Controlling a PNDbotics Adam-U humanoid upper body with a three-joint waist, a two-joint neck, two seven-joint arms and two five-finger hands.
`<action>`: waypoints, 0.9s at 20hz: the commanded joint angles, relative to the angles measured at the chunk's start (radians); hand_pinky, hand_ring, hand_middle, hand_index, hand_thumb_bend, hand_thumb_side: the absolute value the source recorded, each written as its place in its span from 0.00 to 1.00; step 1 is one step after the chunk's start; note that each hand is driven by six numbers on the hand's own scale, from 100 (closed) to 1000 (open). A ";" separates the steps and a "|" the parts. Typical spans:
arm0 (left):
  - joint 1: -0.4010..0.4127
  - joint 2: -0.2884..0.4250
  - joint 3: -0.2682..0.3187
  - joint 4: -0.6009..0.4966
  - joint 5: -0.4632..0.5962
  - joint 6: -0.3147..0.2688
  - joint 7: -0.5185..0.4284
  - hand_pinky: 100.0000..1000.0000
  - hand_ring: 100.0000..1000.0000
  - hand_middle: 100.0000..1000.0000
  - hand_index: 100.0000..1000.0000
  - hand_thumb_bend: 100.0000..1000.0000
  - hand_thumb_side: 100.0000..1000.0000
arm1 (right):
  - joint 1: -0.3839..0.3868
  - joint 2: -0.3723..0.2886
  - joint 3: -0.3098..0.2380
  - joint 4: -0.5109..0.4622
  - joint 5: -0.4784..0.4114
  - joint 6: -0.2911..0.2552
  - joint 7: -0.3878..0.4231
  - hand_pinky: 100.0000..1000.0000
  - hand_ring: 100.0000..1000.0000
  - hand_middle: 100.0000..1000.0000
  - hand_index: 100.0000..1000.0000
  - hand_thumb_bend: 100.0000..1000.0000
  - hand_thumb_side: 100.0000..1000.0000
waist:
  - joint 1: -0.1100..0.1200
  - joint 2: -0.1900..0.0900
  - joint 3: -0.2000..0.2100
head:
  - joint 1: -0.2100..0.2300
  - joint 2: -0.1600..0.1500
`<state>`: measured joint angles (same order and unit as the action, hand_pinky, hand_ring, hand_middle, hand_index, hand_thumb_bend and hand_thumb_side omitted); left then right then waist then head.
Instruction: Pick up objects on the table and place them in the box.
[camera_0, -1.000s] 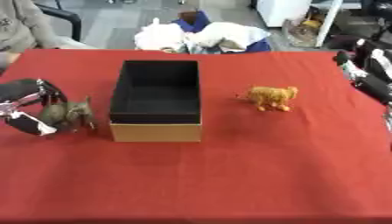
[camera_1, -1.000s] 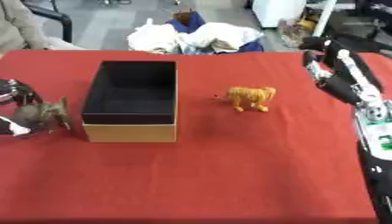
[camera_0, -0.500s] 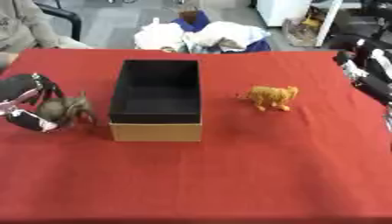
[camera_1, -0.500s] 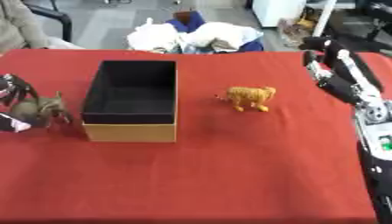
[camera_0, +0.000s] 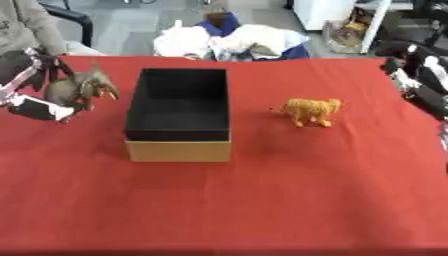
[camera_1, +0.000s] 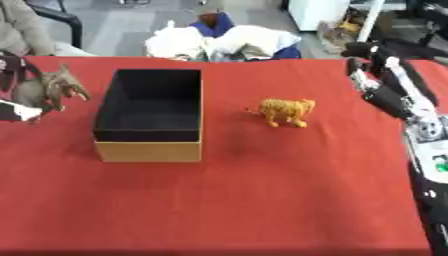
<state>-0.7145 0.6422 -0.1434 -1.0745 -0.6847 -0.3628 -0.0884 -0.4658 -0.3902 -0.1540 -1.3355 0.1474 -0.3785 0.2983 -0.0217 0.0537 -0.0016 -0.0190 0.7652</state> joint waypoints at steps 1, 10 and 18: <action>-0.061 0.000 0.012 -0.039 0.044 0.022 -0.021 0.29 0.18 0.18 0.36 0.10 0.00 | -0.011 -0.014 -0.007 -0.011 -0.005 -0.003 0.001 0.77 0.89 0.72 0.85 0.00 0.58 | 0.000 -0.016 -0.002 | 0.006 0.005; -0.176 -0.176 -0.021 0.030 -0.047 -0.002 -0.027 0.31 0.20 0.20 0.38 0.15 0.00 | -0.022 0.000 0.004 -0.011 -0.011 -0.006 0.013 0.77 0.89 0.72 0.85 0.00 0.59 | -0.009 -0.008 -0.025 | 0.041 0.005; -0.190 -0.258 -0.046 0.094 -0.141 -0.045 -0.013 0.34 0.22 0.22 0.39 0.15 0.00 | -0.032 0.007 0.008 -0.010 -0.015 -0.007 0.018 0.77 0.89 0.72 0.85 0.00 0.61 | -0.011 0.003 -0.042 | 0.059 -0.001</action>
<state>-0.8767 0.3811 -0.1900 -0.9743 -0.8132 -0.3979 -0.1060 -0.4759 -0.3658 -0.1461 -1.3355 0.1390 -0.3827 0.3123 -0.0329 0.0683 -0.0420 0.0355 0.7649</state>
